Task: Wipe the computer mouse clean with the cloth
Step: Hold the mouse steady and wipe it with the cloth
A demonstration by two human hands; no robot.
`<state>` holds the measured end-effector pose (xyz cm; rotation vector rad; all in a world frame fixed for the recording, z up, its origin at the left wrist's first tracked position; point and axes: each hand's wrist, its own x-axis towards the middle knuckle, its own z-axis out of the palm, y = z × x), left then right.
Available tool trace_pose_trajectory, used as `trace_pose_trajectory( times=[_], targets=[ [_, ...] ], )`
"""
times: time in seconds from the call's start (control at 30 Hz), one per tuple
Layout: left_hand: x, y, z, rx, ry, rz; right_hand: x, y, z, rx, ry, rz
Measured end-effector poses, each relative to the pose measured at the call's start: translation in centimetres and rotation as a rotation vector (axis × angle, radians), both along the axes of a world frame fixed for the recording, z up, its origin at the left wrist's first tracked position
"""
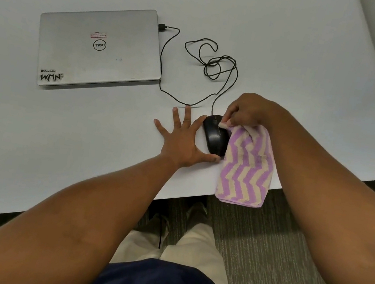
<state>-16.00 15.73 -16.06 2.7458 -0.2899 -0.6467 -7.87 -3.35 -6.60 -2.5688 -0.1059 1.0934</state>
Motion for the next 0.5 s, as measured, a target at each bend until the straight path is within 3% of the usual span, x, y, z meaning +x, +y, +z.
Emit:
trace_pose_trajectory(
  times=[0.1,0.27,0.37,0.5],
  targets=[
    [0.1,0.1,0.0,0.005,-0.003,-0.004,-0.1,0.2,-0.5,0.062,-0.166,-0.149],
    [0.1,0.0,-0.1,0.012,0.0,-0.004,-0.5,1.1,-1.3,0.107,-0.319,-0.164],
    [0.1,0.1,-0.1,0.006,-0.002,-0.006,-0.8,1.4,-1.7,0.114,-0.252,-0.146],
    [0.0,0.1,-0.1,0.005,-0.008,-0.003,-0.3,1.1,-0.8,0.04,-0.024,-0.041]
  ],
)
